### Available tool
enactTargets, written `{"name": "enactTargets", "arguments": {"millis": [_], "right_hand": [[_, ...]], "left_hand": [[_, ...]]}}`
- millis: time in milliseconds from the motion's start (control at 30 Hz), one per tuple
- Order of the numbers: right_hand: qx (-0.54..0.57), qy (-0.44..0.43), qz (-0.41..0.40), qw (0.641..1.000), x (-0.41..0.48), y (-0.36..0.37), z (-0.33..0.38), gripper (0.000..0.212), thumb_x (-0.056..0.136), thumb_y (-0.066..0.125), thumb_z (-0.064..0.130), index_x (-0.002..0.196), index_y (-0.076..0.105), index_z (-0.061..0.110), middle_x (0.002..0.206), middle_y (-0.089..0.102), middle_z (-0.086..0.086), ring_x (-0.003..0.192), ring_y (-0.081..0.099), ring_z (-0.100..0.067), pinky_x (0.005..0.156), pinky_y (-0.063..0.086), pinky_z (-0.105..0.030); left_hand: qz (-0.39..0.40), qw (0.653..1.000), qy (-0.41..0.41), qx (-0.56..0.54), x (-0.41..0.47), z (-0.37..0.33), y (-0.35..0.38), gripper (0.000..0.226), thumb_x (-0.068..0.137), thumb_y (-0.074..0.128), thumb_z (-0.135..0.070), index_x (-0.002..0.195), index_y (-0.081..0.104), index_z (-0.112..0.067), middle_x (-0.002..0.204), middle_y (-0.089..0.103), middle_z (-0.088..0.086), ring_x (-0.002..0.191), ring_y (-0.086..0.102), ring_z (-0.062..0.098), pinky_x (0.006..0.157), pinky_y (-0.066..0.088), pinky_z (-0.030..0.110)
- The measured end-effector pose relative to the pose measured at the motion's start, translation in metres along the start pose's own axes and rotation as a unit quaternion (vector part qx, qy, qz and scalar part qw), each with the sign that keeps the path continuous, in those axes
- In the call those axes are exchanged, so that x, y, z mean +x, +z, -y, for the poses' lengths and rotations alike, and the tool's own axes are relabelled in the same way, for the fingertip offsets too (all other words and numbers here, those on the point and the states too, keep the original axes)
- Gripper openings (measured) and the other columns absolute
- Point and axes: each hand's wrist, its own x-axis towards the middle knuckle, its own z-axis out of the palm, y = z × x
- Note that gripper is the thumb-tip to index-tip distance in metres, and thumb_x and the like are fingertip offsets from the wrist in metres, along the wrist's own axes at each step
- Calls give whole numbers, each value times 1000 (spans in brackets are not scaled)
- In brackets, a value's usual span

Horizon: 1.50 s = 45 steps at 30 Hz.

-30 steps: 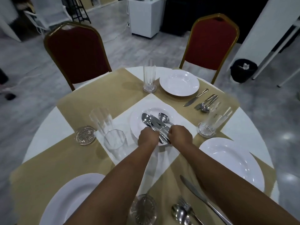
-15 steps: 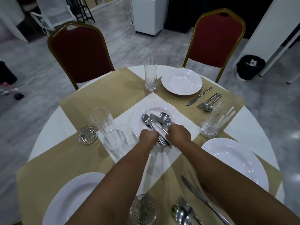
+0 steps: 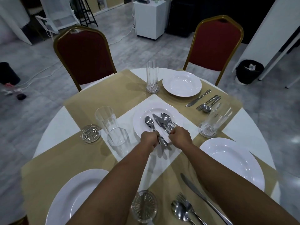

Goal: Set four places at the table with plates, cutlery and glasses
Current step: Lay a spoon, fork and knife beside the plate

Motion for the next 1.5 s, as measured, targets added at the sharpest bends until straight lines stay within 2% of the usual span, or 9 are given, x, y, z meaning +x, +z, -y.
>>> {"name": "enactTargets", "arguments": {"millis": [200,500,667,767,900,1067,1200,1367,1500], "right_hand": [[62,18,8,998,-5,4,-3,33,89,53,2,116,71,14,121,68,-9,114,61,-28,93,48,-31],[246,107,-12,963,-43,19,-13,15,84,57,-5,84,68,6,79,64,-14,76,63,-30,78,55,-45],[324,121,-19,938,-83,25,-15,16,85,56,-11,77,63,1,61,55,-14,53,51,-22,54,44,-27],[370,128,-30,920,-110,35,-15,16,88,52,-12,81,58,2,66,55,-10,55,52,-18,46,43,-17],[404,146,-78,900,-148,59,-12,26,85,52,-11,105,54,6,87,64,-14,70,59,-25,65,50,-36],[415,148,-113,891,-202,88,-1,46,88,46,-12,125,57,13,80,63,-8,62,55,-16,49,44,-24],[423,161,-114,884,-250,116,12,32,86,45,-12,94,67,10,70,61,-6,59,55,-15,50,44,-22],[442,189,-116,869,-276,151,21,18,72,65,-2,86,71,9,85,70,-16,80,68,-32,77,59,-48],[431,176,-99,880,-301,159,41,16,82,62,-6,73,63,6,79,68,-15,75,68,-31,76,60,-46]], "left_hand": [[23,998,33,41,-20,0,-5,31,84,61,-9,56,47,-9,50,43,5,40,34,16,42,26,22],[113,992,46,42,-51,12,-24,21,89,57,0,69,54,-4,61,50,9,53,50,17,44,49,21],[169,981,78,61,-66,36,-42,20,93,54,1,73,54,-4,66,53,12,54,52,17,51,50,26],[190,973,90,96,-75,56,-60,16,93,56,-2,77,56,-4,69,55,11,56,52,17,51,50,25],[206,964,107,126,-92,80,-92,13,90,61,-3,79,57,-3,71,56,14,59,54,20,53,51,27],[219,958,124,138,-119,103,-133,15,86,62,3,73,59,-2,65,55,13,55,54,21,50,51,24],[236,954,120,140,-139,124,-173,9,84,59,8,76,60,2,68,54,15,55,53,23,51,50,26],[236,953,130,139,-160,138,-207,10,84,58,8,84,65,0,73,58,15,60,55,23,52,49,25],[206,962,130,121,-174,144,-229,12,84,59,7,85,65,-2,78,61,16,72,59,28,62,50,31]]}}
